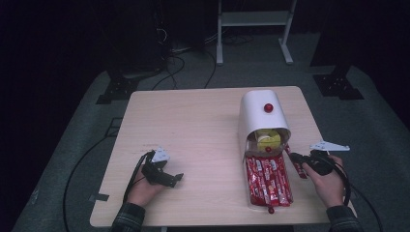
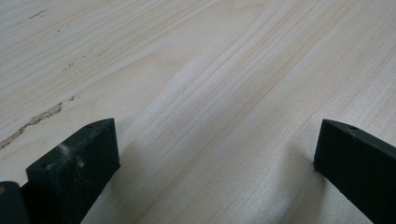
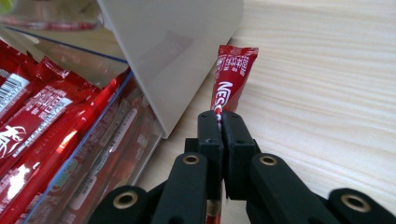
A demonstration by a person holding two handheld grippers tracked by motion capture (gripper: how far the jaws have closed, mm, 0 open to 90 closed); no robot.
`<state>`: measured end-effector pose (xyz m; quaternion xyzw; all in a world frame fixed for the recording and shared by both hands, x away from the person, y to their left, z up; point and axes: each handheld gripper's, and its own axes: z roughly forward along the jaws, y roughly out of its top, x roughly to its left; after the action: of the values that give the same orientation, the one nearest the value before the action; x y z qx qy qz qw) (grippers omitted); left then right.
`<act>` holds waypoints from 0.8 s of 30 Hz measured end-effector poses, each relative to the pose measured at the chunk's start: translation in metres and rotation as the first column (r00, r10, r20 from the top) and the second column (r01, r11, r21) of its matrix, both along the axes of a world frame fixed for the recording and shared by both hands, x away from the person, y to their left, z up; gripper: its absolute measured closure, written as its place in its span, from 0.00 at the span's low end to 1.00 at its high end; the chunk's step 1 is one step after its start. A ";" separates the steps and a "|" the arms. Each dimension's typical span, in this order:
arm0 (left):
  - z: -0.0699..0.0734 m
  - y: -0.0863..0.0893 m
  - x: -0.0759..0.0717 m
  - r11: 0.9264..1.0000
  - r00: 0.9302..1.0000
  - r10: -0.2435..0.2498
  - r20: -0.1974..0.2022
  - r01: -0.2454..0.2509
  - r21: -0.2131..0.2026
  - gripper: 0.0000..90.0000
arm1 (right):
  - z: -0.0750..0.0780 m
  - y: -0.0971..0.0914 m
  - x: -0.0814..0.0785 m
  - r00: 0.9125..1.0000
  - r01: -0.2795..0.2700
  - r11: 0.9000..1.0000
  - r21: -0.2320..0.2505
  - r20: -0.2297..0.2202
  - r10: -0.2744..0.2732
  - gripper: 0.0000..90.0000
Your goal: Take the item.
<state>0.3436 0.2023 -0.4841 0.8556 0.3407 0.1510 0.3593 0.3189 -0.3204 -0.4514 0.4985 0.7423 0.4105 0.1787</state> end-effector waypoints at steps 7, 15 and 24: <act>0.000 0.000 0.000 1.000 1.000 0.000 0.000 0.000 0.000 0.00 | -0.006 0.006 0.002 1.000 -0.019 0.999 -0.030 -0.016 0.019 0.96; 0.000 0.000 0.000 1.000 1.000 0.000 0.000 0.000 0.000 0.00 | -0.010 0.008 0.003 0.999 -0.022 0.999 -0.043 -0.032 0.021 0.96; 0.000 0.000 0.000 1.000 1.000 0.000 0.000 0.000 0.000 0.00 | -0.015 0.011 0.004 0.998 -0.033 0.998 -0.060 -0.055 0.030 0.96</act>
<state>0.3436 0.2022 -0.4841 0.8556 0.3407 0.1509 0.3594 0.3227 -0.3093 -0.4663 0.4921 0.7668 0.3767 0.1670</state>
